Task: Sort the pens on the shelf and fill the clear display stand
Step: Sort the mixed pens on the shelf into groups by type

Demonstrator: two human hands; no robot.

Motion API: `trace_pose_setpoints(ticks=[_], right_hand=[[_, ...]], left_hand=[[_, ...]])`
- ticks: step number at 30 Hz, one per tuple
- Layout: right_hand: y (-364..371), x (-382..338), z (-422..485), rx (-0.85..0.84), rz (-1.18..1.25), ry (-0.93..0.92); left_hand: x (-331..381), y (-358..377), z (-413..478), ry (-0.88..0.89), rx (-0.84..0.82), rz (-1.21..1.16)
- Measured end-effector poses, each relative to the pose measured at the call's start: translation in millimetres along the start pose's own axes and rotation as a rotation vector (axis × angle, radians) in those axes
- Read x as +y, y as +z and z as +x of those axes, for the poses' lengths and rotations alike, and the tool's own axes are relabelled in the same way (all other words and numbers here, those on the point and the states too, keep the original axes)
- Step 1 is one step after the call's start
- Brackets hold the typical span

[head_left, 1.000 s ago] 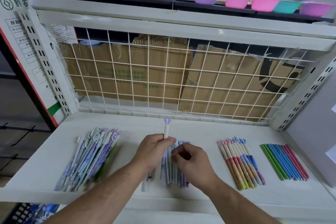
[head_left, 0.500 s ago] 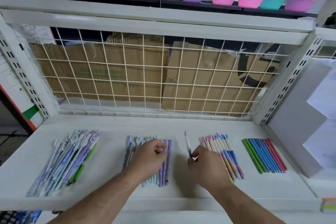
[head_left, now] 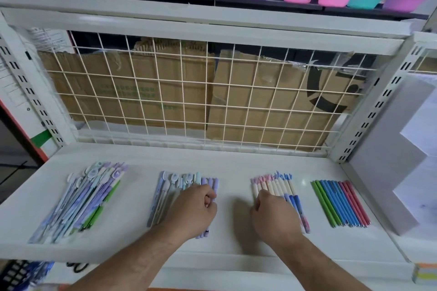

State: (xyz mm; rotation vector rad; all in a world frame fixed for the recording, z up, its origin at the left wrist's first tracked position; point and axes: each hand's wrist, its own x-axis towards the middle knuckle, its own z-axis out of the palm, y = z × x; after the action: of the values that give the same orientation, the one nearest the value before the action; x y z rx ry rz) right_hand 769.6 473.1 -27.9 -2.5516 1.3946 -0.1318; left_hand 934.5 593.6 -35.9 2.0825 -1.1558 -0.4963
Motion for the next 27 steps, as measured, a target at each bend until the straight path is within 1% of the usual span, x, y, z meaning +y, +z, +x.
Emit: trace_pose_setpoints(ticks=[3, 5, 8, 9, 10, 12, 14, 16, 18, 22, 27], right_hand=[[2.3, -7.9, -2.8, 0.04, 0.045, -0.113], [5.3, -17.1, -3.5, 0.05, 0.089, -0.209], [8.0, -34.4, -3.4, 0.065, 0.139, -0.294], [8.7, -39.5, -2.8, 0.071, 0.153, -0.304], [9.4, -44.0, -2.2, 0.078, 0.161, -0.311], [10.6, -52.0, -0.9, 0.093, 0.166, -0.326], [11.7, -59.0, 0.1, 0.091, 0.184, -0.34], [13.4, -65.4, 1.1, 0.079, 0.195, -0.354], [15.5, -71.6, 1.8, 0.056, 0.188, -0.37], [21.0, -82.2, 0.7, -0.004, 0.152, -0.421], [23.3, -88.0, -1.2, -0.032, 0.145, -0.435]], left_hand=[[-2.0, -3.6, -1.8, 0.023, 0.032, 0.046], [-7.7, -10.0, -2.8, 0.036, 0.074, 0.13], [-24.2, -32.1, -6.3, -0.024, 0.162, 0.267], [-32.7, -42.5, -8.1, -0.054, 0.144, 0.313], [-41.0, -53.9, -10.7, -0.088, 0.083, 0.365], [-55.9, -75.8, -17.4, -0.143, -0.103, 0.426], [-63.6, -92.2, -23.9, -0.181, -0.28, 0.421], [-66.3, -100.9, -26.3, -0.17, -0.386, 0.445], [-66.3, -103.1, -25.2, -0.148, -0.412, 0.469], [-68.0, -96.1, -20.9, -0.122, -0.35, 0.425], [-74.7, -98.0, -19.8, -0.11, -0.366, 0.379]])
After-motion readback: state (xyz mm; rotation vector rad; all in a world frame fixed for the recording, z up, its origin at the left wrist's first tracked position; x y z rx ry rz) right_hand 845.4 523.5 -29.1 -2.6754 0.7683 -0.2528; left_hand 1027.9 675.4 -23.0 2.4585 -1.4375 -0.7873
